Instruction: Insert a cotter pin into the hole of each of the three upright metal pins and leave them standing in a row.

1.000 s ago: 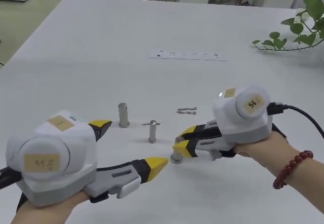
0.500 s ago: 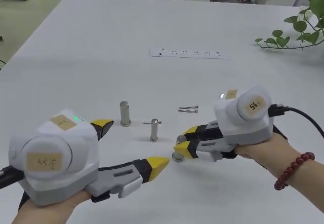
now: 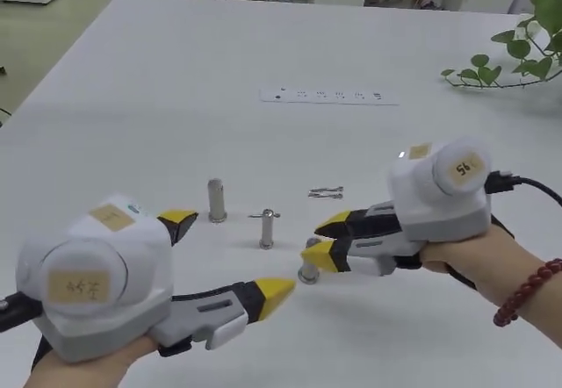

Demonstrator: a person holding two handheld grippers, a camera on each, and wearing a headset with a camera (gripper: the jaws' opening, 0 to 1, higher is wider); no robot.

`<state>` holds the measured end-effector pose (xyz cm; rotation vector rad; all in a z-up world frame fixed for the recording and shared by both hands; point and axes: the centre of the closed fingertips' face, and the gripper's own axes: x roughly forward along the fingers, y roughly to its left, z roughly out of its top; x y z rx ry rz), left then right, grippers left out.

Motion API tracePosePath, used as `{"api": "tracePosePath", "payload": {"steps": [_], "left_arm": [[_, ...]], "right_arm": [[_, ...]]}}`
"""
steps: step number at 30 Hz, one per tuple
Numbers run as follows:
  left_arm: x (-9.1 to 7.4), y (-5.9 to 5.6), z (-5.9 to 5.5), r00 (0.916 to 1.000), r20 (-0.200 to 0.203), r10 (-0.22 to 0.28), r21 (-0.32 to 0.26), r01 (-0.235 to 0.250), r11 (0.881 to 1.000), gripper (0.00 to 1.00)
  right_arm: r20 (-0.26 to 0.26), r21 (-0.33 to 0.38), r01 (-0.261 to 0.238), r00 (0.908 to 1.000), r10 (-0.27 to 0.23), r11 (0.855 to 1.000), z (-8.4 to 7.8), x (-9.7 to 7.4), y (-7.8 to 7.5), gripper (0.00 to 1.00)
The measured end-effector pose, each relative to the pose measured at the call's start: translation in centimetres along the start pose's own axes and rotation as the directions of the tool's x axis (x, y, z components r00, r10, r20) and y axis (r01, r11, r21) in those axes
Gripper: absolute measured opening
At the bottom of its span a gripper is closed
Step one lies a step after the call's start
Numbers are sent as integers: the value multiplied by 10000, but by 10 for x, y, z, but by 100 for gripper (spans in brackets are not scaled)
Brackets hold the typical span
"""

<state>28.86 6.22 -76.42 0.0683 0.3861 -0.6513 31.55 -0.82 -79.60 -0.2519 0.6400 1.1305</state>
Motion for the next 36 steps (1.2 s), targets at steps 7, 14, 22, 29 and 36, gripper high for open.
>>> {"api": "tracePosePath", "payload": {"steps": [7, 14, 22, 29, 36], "left_arm": [[-1, -4, -1, 10000, -4, -88, -150, 88, 9998, 80], [-1, -6, -1, 9999, -4, -154, -223, 153, 9996, 80], [-1, -10, 1, 9996, 99, -256, -397, 260, 9989, 80], [0, -15, 0, 9991, 145, -395, -149, 397, 9991, 77], [3, -17, 4, 9985, 216, -504, -29, 504, 9987, 74]], "right_arm": [[215, 481, -51, 9998, 41, 9988, 9, -19, -9, 26], [-48, 358, 373, 9993, -372, 9987, 7, -31, -26, 26], [-579, 332, 1117, 9923, -1096, 9932, -5, -37, -61, 25], [-1026, -101, 1274, 9865, -1277, 9918, -13, -29, -84, 24], [-1321, -508, 1257, 9825, -1314, 9908, -15, -11, -105, 23]]}}
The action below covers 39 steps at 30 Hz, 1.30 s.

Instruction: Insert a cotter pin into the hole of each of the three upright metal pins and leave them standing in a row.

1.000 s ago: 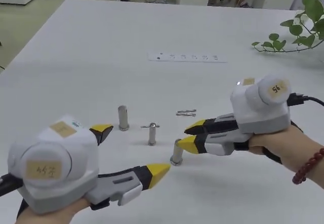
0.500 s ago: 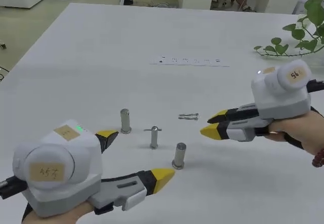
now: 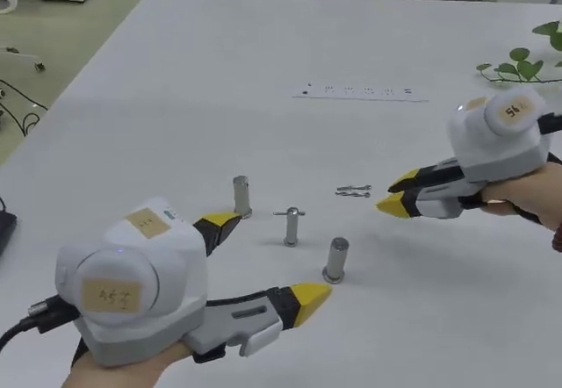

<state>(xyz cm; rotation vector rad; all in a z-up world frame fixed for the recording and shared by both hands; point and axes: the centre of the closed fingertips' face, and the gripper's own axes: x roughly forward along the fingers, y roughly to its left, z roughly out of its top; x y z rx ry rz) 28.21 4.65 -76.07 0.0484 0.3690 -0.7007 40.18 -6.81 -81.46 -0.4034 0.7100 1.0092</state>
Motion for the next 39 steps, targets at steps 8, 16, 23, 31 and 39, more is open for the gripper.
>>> {"api": "tracePosePath", "payload": {"steps": [8, 16, 23, 31, 39], "left_arm": [[3, 2, 0, 10000, -22, 7, 23, -7, 10000, 73], [5, 3, -3, 10000, -29, 28, 3, -28, 10000, 72], [6, 6, -4, 9999, -90, 81, 93, -81, 9999, 71], [7, 6, -6, 9999, -122, 57, 24, -57, 10000, 69], [6, 6, -7, 9999, -168, 23, 74, -22, 10000, 68]], "right_arm": [[-486, -139, -86, 9988, 80, 9999, -2, 21, -15, 23], [-733, -366, -253, 9971, 226, 9990, 0, 40, -22, 22], [-1094, -656, -528, 9930, 454, 9965, -2, 49, -24, 20], [-1402, -904, -613, 9890, 482, 9940, -6, 55, -26, 17], [-1601, -1209, -716, 9857, 517, 9901, -8, 56, -27, 13]]}}
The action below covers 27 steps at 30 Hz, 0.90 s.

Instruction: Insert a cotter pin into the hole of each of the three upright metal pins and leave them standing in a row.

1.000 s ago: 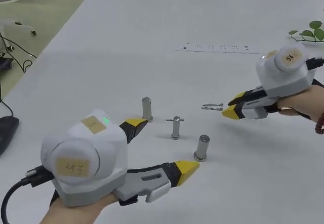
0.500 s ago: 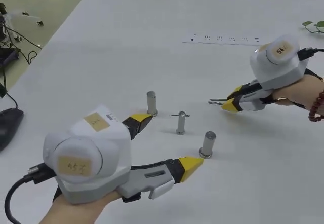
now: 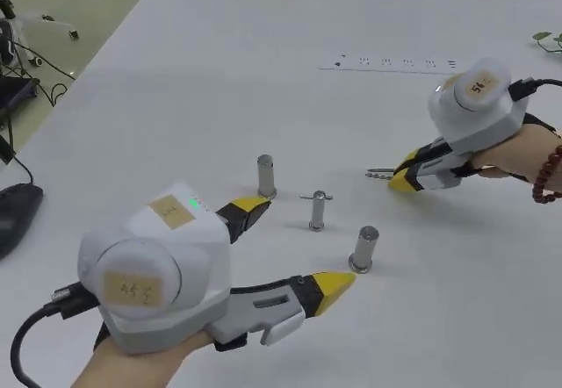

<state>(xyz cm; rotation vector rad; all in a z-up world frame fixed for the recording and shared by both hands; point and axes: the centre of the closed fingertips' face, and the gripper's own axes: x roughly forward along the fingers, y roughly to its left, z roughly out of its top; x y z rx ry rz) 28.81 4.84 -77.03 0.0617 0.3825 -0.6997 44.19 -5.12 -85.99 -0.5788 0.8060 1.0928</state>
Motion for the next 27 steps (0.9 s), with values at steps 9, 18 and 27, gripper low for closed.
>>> {"api": "tracePosePath", "payload": {"steps": [9, 18, 27], "left_arm": [[1, 2, -1, 9999, -115, -13, 50, 14, 10000, 67], [2, 3, -1, 9999, -155, -7, 77, 8, 10000, 65], [1, 5, 1, 9995, -302, 19, 230, -12, 9997, 63]], "right_arm": [[-599, -722, -134, 9982, 91, 9973, 0, 1, 1, 6], [-929, -1101, 76, 9955, -179, 9939, 1, 2, 2, 3], [-659, -1942, 572, 9953, -712, 9793, 7, -7, 6, 2]]}}
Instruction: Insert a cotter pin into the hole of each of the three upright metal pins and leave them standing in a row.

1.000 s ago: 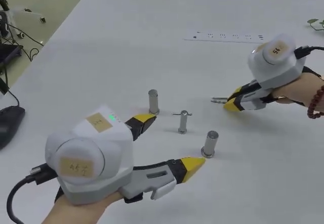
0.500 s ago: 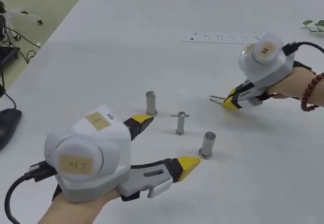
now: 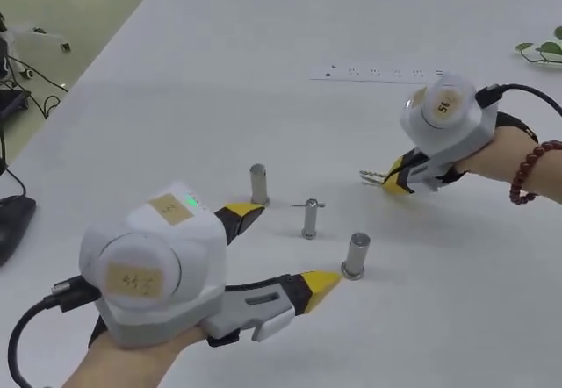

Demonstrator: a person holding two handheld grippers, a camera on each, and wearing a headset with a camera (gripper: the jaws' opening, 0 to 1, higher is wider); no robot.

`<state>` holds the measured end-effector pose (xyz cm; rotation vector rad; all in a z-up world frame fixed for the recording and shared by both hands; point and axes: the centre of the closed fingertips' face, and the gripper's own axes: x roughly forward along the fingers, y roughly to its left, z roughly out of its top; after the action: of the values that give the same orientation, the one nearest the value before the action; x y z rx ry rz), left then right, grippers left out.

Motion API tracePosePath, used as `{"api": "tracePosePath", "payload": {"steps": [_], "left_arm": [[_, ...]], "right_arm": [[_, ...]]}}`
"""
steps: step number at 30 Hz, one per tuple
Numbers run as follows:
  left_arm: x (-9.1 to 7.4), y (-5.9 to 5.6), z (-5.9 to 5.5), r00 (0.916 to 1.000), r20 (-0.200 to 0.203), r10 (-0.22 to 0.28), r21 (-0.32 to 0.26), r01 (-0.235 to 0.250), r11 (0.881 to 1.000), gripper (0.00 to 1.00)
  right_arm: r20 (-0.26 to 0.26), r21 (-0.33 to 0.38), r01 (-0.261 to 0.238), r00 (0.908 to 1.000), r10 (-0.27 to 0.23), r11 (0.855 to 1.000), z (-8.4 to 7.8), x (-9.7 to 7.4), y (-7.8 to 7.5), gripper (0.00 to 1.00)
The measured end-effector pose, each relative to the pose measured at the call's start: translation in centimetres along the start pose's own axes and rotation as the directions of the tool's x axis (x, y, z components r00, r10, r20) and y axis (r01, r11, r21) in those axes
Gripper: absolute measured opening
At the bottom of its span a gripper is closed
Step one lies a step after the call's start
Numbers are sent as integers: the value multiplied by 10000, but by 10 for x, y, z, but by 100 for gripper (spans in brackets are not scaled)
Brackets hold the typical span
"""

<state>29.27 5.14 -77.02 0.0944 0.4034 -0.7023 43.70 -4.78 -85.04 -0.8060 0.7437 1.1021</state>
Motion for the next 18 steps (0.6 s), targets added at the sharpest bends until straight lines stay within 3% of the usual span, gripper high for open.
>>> {"api": "tracePosePath", "payload": {"steps": [7, 18], "left_arm": [[1, 3, 8, 10000, 34, 27, 199, -28, 9998, 62], [6, 9, 21, 9999, 76, -131, 178, 130, 9998, 53]], "right_arm": [[415, -745, 293, 9988, -263, 9968, 10, -11, 0, 2], [1370, -1570, 781, 9889, -566, 9845, 39, -41, 23, 2]]}}
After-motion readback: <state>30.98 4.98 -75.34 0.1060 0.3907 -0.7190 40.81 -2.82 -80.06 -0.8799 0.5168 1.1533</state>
